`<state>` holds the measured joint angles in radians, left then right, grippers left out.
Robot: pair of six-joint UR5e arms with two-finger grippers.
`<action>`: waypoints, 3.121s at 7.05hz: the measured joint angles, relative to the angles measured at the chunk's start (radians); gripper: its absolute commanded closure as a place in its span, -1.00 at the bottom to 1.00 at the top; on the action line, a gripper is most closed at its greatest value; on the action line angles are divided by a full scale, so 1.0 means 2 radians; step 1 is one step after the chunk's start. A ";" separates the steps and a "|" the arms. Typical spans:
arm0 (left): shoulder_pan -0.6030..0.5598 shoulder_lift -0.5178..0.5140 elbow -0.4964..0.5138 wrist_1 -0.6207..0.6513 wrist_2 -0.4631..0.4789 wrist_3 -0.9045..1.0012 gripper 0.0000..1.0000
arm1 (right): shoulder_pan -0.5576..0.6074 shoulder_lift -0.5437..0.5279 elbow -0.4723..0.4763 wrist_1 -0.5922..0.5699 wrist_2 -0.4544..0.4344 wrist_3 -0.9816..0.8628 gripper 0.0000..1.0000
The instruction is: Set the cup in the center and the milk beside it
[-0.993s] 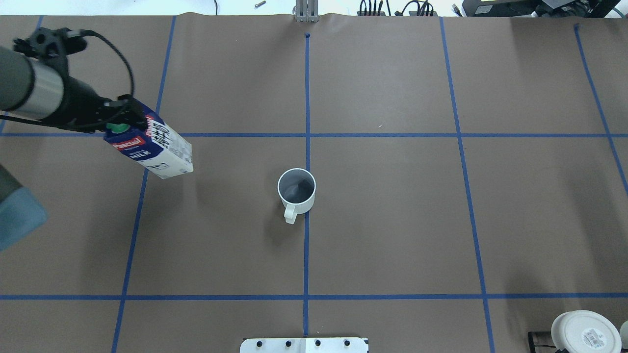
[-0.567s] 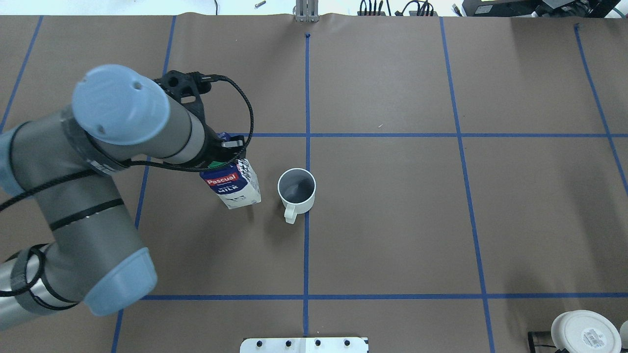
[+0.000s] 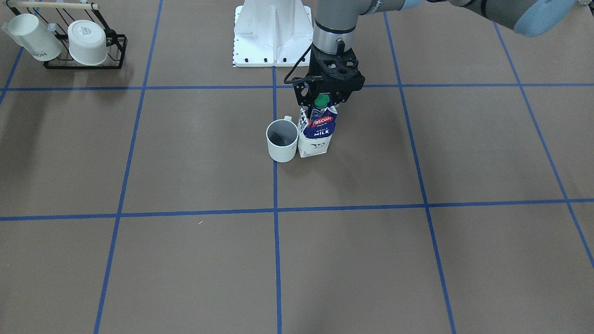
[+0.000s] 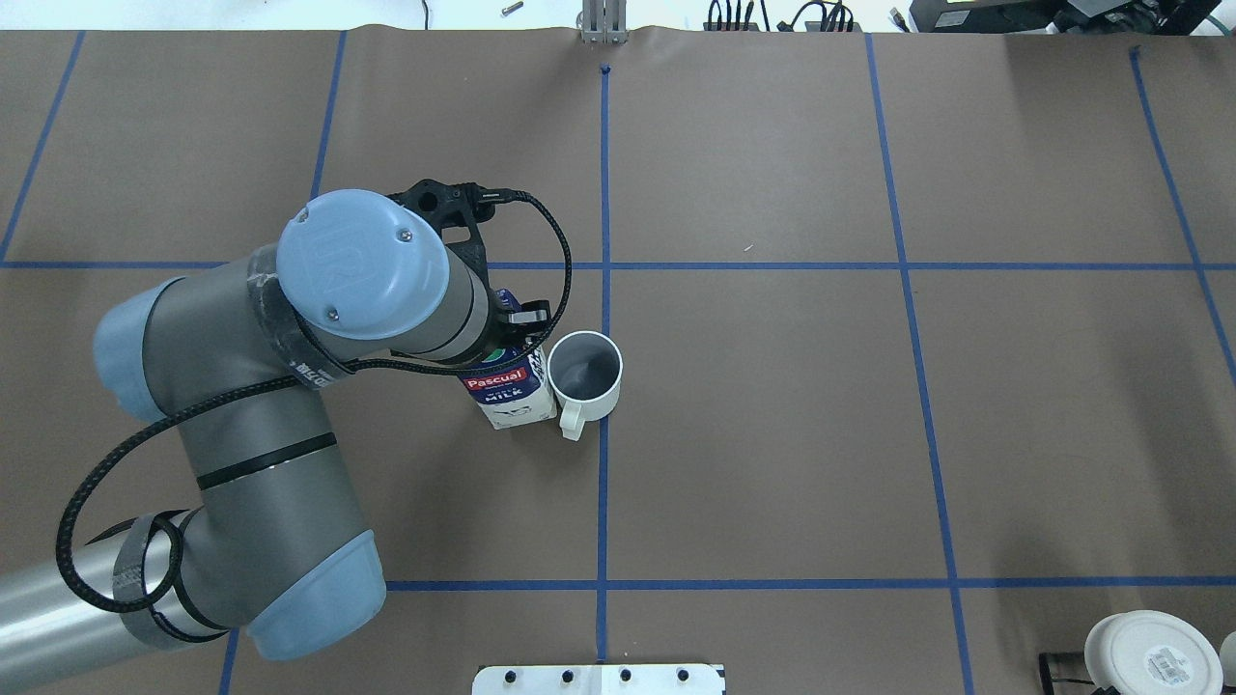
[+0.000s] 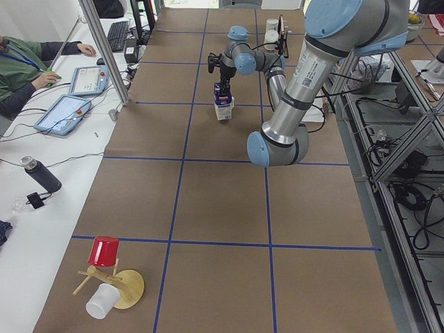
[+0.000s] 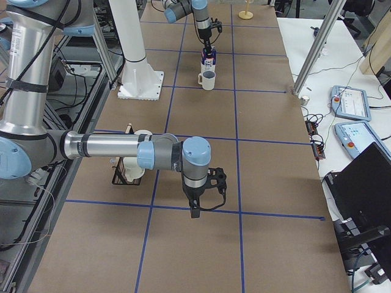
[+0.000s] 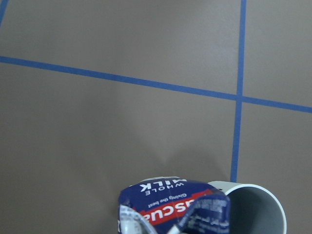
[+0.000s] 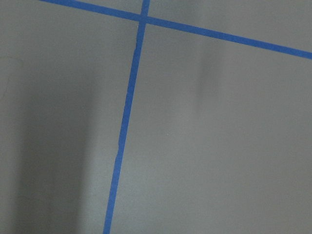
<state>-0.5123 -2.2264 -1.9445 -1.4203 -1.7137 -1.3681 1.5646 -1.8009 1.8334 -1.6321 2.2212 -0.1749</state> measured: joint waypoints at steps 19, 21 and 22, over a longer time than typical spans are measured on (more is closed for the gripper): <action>-0.538 0.407 0.128 -0.122 -0.349 0.710 -0.96 | 0.000 0.048 -0.018 -0.007 0.016 0.002 -1.00; -0.538 0.409 0.122 -0.121 -0.344 0.710 -0.96 | 0.000 0.047 -0.017 -0.007 0.021 0.001 -1.00; -0.538 0.410 0.120 -0.121 -0.343 0.711 -0.96 | 0.000 0.042 -0.017 -0.005 0.022 0.000 -1.00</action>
<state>-1.5876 -1.4073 -1.7037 -1.6628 -2.3989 0.0532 1.5647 -1.7175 1.7999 -1.6418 2.2645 -0.1759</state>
